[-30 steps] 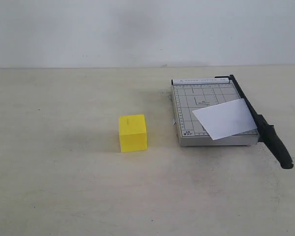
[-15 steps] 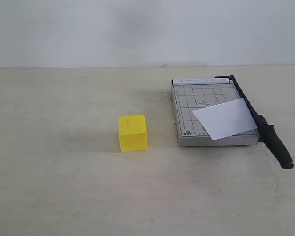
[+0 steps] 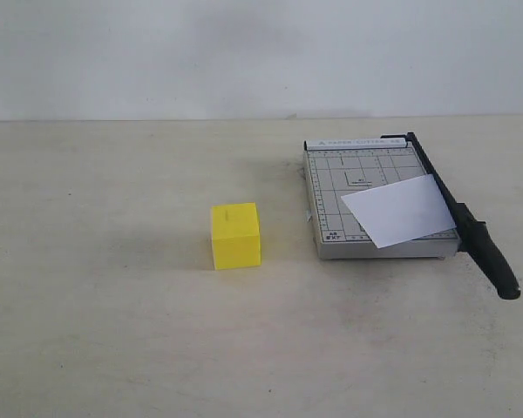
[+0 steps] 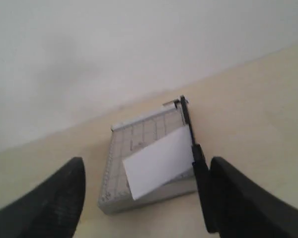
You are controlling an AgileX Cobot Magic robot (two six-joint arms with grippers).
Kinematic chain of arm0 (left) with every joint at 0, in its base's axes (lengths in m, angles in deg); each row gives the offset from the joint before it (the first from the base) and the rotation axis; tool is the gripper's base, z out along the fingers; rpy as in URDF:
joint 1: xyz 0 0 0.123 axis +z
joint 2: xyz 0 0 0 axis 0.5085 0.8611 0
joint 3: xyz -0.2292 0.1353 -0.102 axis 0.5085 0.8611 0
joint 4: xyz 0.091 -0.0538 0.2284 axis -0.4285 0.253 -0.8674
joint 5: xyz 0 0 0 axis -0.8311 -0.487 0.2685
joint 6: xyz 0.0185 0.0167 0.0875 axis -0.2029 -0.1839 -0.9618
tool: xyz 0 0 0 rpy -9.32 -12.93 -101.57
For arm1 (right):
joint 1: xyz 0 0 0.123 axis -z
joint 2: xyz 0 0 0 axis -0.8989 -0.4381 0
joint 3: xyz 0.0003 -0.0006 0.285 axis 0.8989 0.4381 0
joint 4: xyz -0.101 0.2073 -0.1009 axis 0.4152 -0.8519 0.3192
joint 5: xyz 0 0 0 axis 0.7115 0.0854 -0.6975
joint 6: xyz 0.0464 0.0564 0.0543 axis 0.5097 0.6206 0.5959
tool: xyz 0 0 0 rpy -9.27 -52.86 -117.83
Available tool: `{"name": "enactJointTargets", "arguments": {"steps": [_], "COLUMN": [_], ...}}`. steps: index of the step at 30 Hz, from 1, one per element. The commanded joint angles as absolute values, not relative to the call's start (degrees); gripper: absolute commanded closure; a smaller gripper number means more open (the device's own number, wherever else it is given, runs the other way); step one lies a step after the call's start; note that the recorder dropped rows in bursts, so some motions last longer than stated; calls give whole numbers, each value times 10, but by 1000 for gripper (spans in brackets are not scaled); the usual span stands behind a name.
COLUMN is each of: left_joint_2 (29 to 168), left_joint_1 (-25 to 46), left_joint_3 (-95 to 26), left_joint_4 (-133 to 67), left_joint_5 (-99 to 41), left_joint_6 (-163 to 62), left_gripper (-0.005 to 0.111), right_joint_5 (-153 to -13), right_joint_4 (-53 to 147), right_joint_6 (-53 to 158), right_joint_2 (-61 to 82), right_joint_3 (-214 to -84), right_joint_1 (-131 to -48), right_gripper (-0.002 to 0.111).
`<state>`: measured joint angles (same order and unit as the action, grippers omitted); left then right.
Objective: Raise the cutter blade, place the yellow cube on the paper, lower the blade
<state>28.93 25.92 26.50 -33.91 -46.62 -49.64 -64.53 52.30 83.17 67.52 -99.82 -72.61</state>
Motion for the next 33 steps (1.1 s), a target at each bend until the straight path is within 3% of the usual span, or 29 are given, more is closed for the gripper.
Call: {"name": "enactJointTargets", "arguments": {"steps": [1,9,16,33], "left_joint_2": [288,288,288,288], "left_joint_1": [261,261,261,261], "left_joint_3": [264,264,264,264], "left_joint_4": [-337,-337,-337,-337], "left_joint_5": [-460,-460,-460,-460], "left_joint_6": [-494,-494,-494,-494], "left_gripper": [102,102,102,102], "right_joint_5": [-548,-474,-493,-553], "right_joint_4": [525,505,432,555], "right_joint_6": [745,579,502,579], "right_joint_2": [509,195,40,-86], "right_joint_3": [-1091,-1251,-1310,-1313], "right_joint_1": [-726,-726,-726,-726], "right_gripper": [42,42,42,42]}}
